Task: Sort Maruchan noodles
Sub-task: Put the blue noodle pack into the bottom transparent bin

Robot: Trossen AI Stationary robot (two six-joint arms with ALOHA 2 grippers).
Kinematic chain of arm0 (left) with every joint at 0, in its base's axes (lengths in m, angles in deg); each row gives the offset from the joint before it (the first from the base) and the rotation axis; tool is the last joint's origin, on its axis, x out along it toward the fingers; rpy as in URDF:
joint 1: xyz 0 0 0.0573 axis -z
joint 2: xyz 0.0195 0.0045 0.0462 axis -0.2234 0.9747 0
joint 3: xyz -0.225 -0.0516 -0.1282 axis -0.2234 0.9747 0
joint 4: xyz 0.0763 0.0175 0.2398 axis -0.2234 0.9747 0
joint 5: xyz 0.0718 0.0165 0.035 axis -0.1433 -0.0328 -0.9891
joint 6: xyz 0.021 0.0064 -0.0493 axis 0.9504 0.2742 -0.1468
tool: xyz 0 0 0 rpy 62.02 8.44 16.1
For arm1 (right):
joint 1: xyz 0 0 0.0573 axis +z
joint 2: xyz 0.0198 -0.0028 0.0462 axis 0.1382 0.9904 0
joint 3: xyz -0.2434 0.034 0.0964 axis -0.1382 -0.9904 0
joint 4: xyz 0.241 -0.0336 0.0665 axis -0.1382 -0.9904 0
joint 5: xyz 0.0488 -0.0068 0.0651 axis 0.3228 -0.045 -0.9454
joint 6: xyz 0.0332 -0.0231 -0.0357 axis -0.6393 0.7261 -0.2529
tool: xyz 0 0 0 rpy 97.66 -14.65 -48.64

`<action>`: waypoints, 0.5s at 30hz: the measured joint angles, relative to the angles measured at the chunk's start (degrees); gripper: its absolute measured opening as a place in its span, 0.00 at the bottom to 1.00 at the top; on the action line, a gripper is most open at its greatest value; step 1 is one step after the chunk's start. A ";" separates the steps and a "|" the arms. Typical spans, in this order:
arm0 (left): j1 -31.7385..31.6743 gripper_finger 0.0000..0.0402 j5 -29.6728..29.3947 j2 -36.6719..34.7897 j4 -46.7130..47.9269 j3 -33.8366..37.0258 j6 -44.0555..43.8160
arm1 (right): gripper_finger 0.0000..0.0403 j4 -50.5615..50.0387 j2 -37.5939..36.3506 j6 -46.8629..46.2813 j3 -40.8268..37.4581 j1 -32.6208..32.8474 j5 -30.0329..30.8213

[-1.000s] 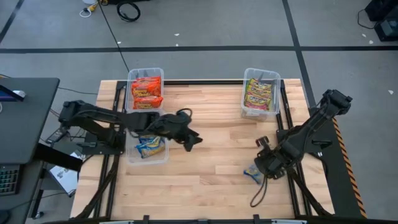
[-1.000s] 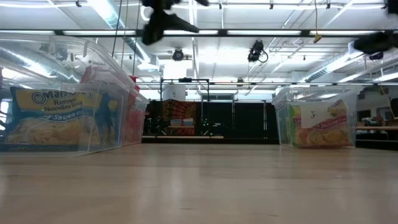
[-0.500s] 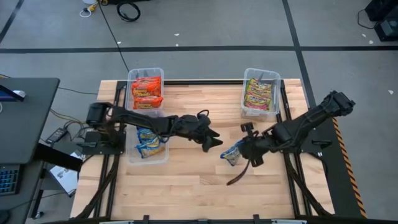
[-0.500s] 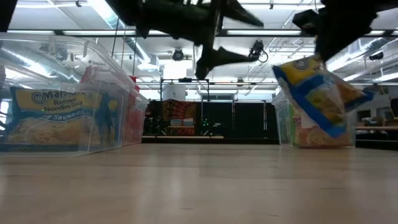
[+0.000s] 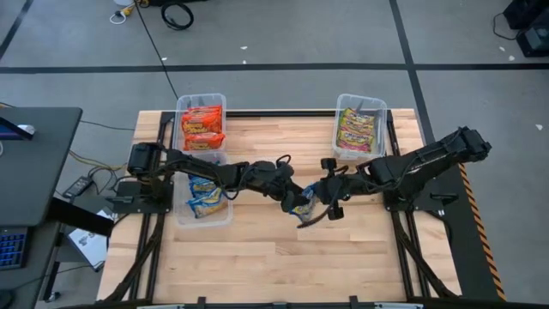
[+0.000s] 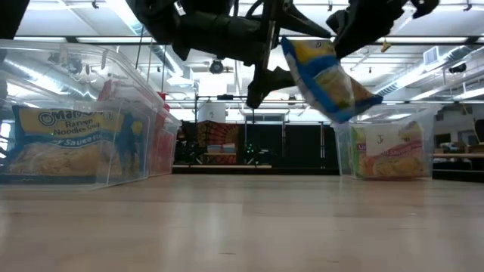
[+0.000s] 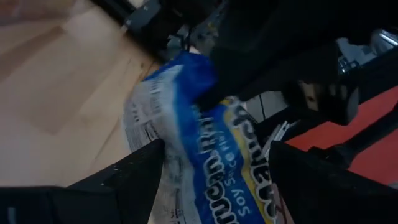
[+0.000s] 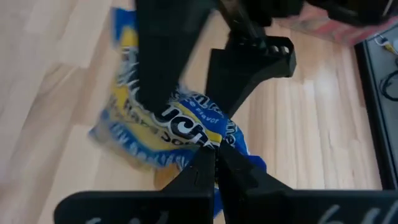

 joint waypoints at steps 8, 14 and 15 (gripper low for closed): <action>-0.04 0.73 -0.47 0.00 -0.49 0.00 2.06 | 0.02 3.13 -0.07 -0.24 0.00 -2.62 -1.17; -0.02 0.66 -2.69 -0.02 1.98 -0.02 4.19 | 0.02 7.03 -0.04 -0.17 0.00 -2.63 -1.51; 0.00 0.64 -3.07 -0.02 2.04 -0.02 5.16 | 0.03 7.11 -0.04 -0.15 0.00 -2.64 -1.53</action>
